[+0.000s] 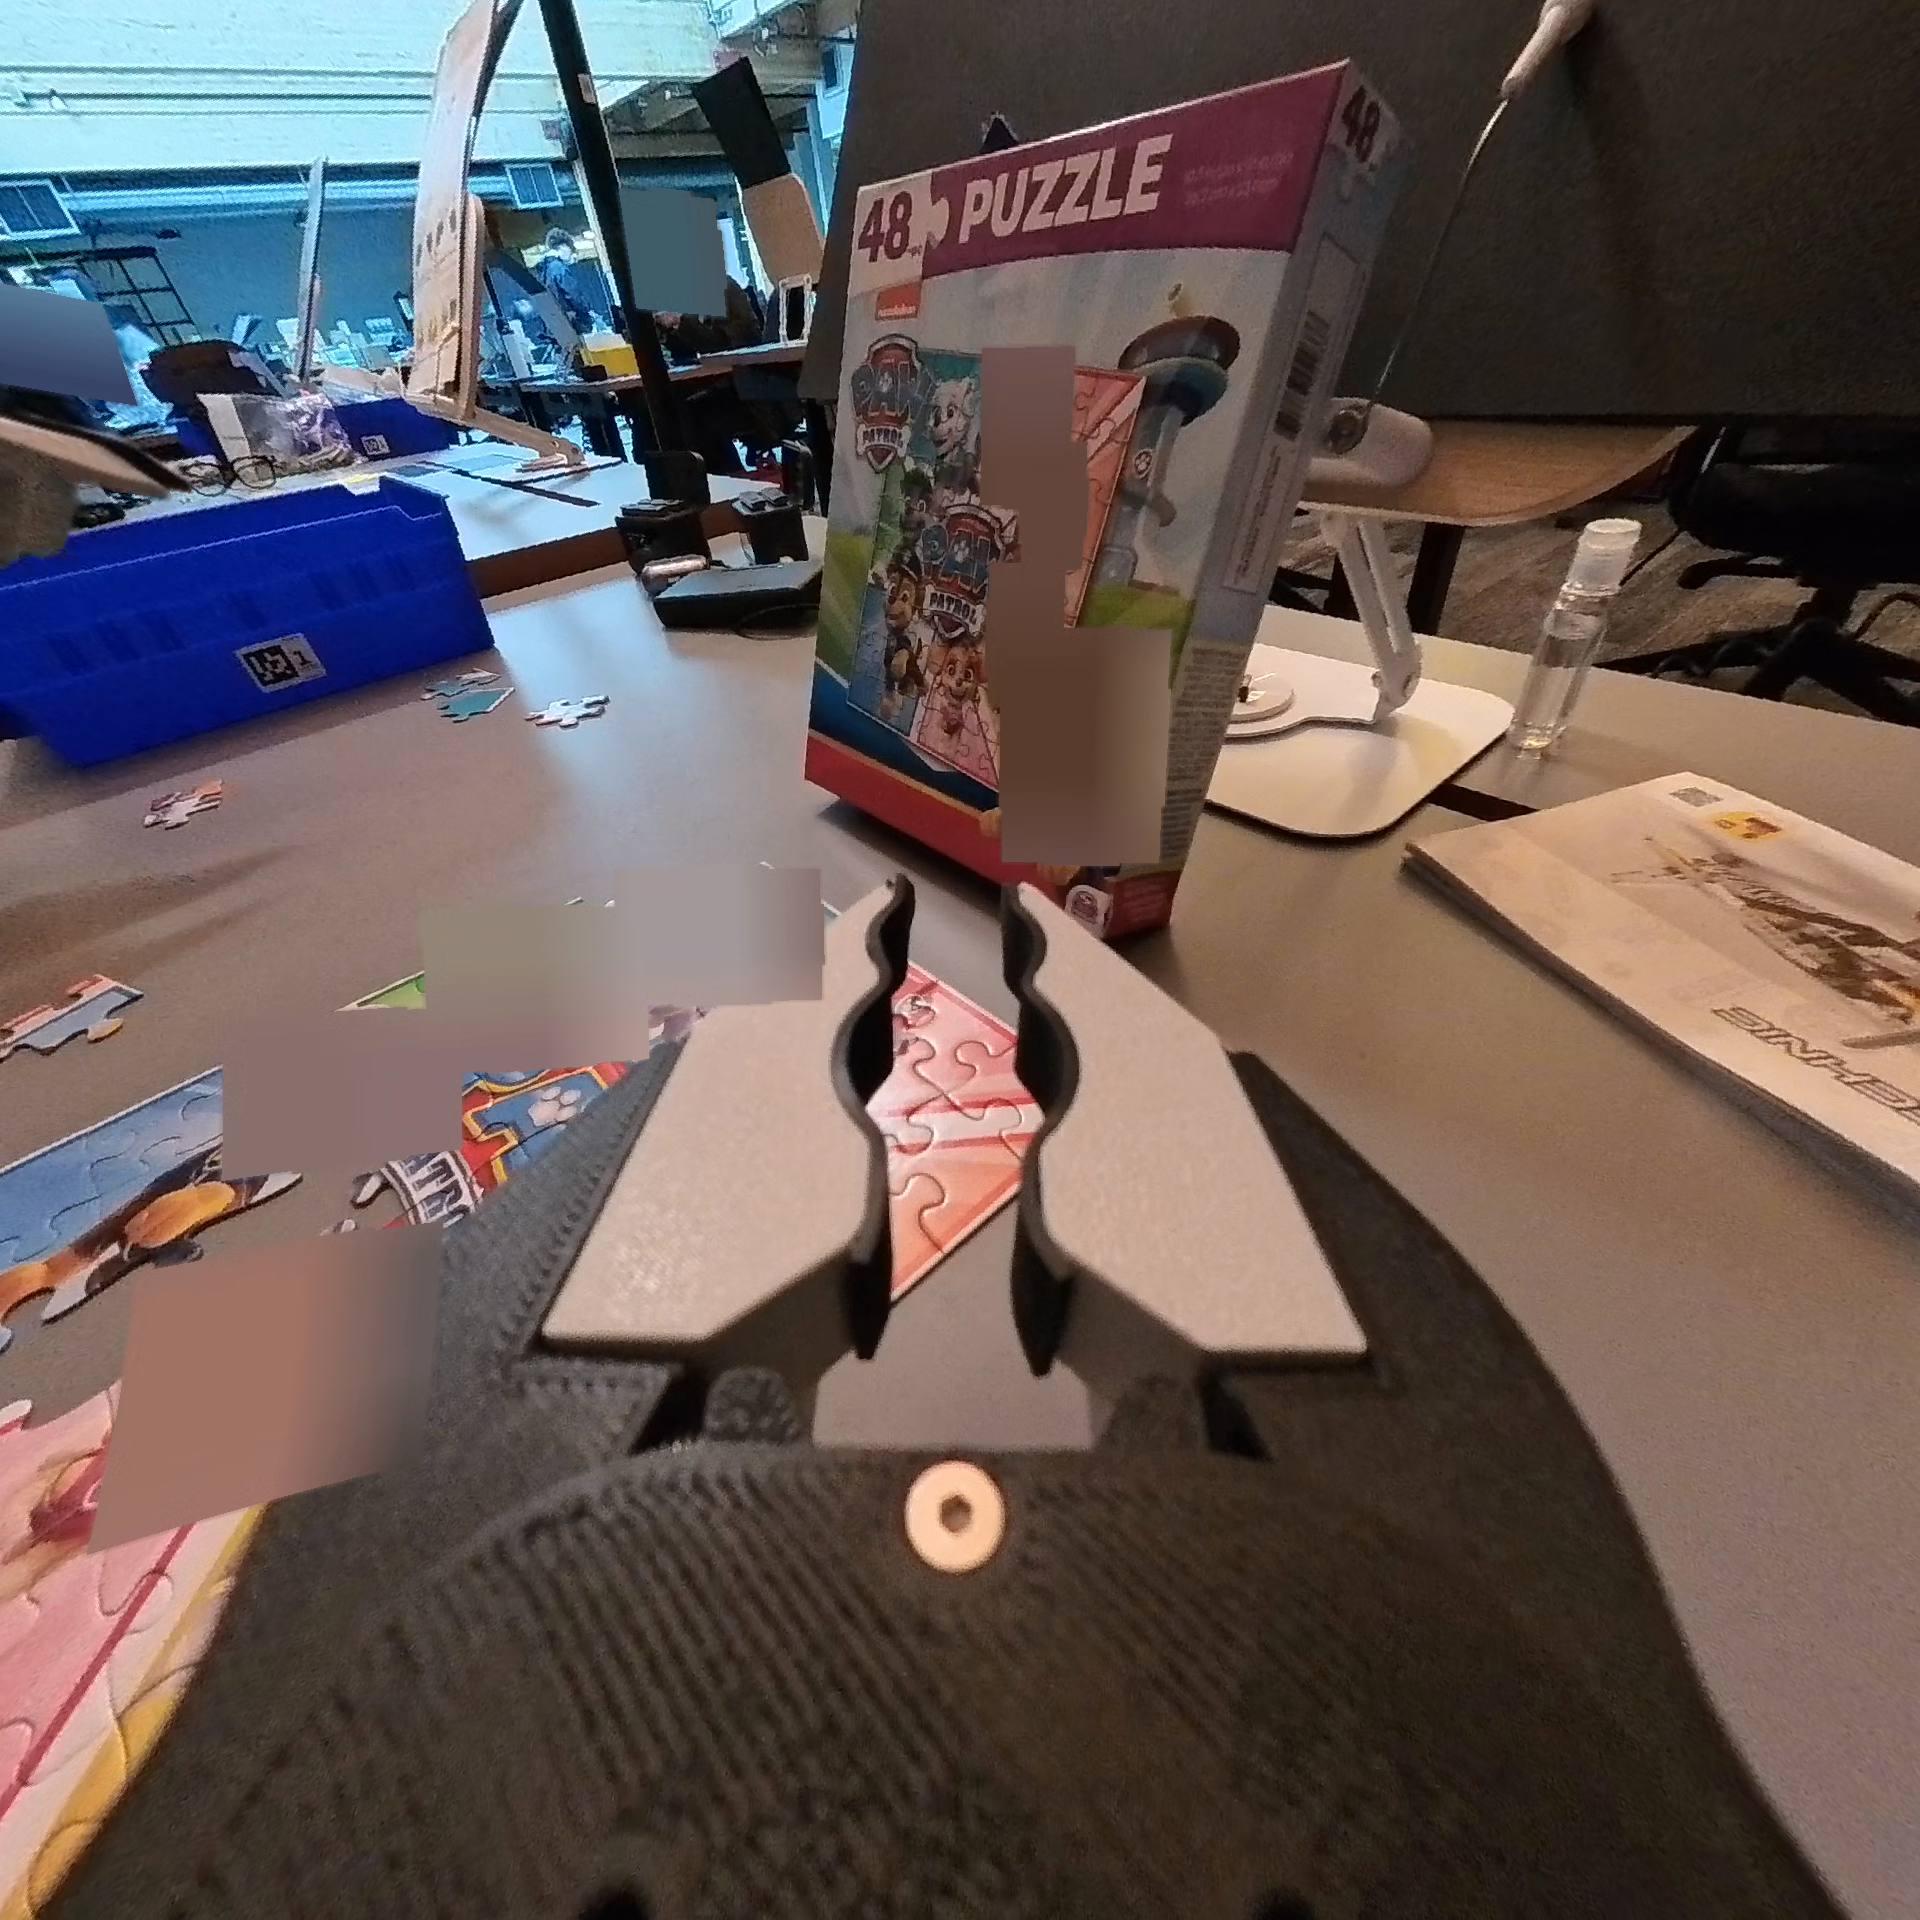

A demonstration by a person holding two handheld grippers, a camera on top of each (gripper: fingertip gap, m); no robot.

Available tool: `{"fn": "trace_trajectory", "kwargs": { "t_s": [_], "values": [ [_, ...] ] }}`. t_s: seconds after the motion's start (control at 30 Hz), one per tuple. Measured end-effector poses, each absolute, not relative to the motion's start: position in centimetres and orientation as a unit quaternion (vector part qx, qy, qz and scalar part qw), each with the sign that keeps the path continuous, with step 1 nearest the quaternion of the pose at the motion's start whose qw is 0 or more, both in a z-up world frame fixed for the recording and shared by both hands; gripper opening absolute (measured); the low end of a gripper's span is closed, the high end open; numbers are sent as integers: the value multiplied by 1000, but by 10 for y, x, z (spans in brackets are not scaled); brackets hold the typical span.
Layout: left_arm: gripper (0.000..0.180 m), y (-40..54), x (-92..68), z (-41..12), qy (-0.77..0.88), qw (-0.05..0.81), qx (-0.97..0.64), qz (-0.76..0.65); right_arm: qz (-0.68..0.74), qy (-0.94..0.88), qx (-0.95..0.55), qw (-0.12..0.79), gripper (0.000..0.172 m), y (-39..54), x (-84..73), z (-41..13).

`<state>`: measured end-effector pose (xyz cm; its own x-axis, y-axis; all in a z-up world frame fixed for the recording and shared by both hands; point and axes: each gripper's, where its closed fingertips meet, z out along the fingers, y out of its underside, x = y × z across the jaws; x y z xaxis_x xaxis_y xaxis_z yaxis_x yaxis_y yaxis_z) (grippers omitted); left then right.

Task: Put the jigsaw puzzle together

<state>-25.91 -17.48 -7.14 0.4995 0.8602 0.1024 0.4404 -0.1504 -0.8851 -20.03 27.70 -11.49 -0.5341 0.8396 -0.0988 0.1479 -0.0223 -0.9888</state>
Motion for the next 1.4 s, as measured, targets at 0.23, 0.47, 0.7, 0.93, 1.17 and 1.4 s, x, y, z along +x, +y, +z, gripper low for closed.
{"fn": "trace_trajectory", "kwargs": {
  "t_s": [0.23, 0.47, 0.7, 0.93, 1.17, 1.4],
  "values": [
    [41, -160, -292, -124, -463, 415, -756, 203, 595, -644, -384, 291, 16, 274, -200, -116],
    [58, -139, -341, -174, -507, 374, -753, 190, 592, -639, -385, 306, 17, 276, -200, -115],
    [58, -147, -354, -210, -516, 294, -768, 238, 609, -623, -393, 294, 17, 281, -199, -111],
    [43, -136, -358, -213, -518, 327, -764, 203, 617, -622, -390, 285, 17, 277, -198, -110],
    [21, -120, -341, -213, -467, 336, -797, 185, 613, -625, -389, 288, 17, 276, -198, -111],
    [20, -106, -320, -206, -431, 372, -806, 159, 619, -620, -389, 284, 17, 276, -198, -109]
  ]
}}
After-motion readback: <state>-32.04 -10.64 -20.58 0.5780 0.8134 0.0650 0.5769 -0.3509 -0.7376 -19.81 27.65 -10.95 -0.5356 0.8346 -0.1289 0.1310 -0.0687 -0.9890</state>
